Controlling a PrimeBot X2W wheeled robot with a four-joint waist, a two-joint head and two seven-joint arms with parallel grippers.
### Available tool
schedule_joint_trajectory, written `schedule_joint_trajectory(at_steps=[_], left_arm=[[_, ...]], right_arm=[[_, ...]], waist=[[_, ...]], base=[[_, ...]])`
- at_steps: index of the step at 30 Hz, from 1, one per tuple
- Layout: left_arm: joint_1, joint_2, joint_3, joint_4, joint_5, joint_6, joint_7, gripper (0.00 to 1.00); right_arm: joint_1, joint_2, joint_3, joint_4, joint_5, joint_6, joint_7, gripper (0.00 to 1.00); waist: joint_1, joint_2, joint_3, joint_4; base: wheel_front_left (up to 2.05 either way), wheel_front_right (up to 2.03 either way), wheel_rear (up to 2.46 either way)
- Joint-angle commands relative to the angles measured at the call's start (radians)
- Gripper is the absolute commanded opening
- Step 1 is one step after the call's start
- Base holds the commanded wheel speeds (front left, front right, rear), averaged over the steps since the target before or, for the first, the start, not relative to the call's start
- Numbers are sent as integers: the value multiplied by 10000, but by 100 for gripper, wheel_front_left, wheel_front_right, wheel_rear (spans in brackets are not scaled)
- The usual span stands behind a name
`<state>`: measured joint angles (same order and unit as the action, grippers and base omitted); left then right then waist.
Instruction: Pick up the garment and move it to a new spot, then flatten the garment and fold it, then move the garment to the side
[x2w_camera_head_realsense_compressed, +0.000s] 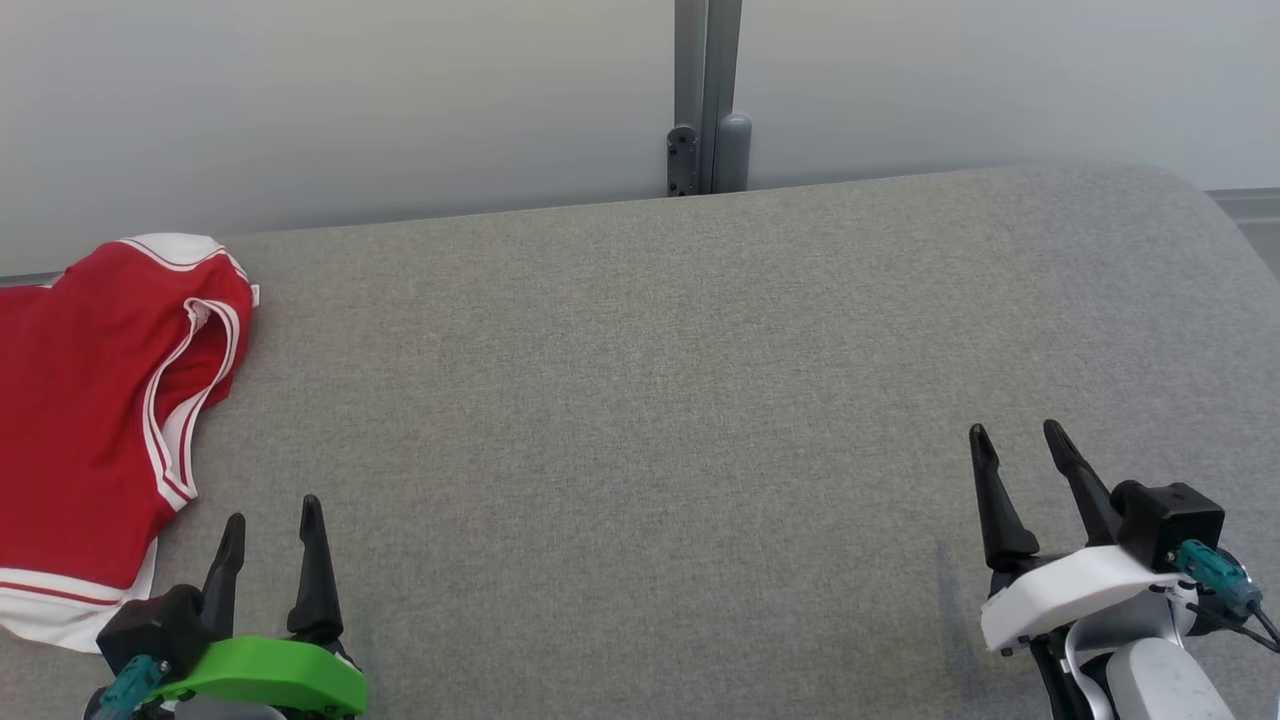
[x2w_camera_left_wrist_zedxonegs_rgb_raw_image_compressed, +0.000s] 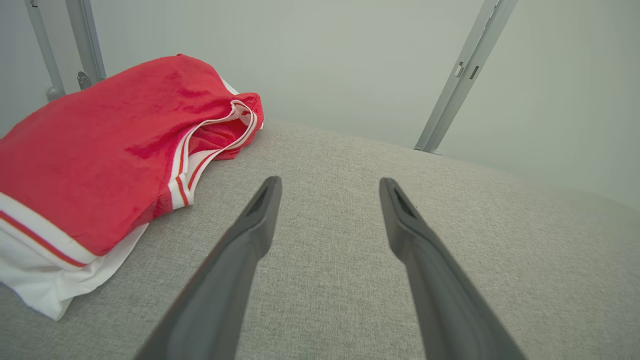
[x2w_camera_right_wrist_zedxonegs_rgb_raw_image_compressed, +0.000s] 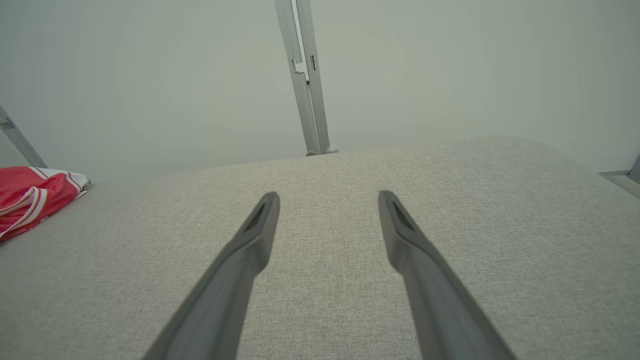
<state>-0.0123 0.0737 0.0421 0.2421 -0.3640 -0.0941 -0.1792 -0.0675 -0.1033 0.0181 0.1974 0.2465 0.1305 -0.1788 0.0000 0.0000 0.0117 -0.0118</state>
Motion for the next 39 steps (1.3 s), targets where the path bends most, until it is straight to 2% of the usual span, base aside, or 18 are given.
schedule_joint_trajectory(at_steps=[1,39], left_arm=[[6,94,1,-66,278,31,-100,100],[249,102,255,154,3128,-43,-851,100]], right_arm=[[-148,-73,14,-106,-260,1,-115,100],[230,148,-572,-122,-2722,4,-855,100]], waist=[[0,0,2,6],[0,0,51,-73]], base=[[0,0,0],[0,0,0]])
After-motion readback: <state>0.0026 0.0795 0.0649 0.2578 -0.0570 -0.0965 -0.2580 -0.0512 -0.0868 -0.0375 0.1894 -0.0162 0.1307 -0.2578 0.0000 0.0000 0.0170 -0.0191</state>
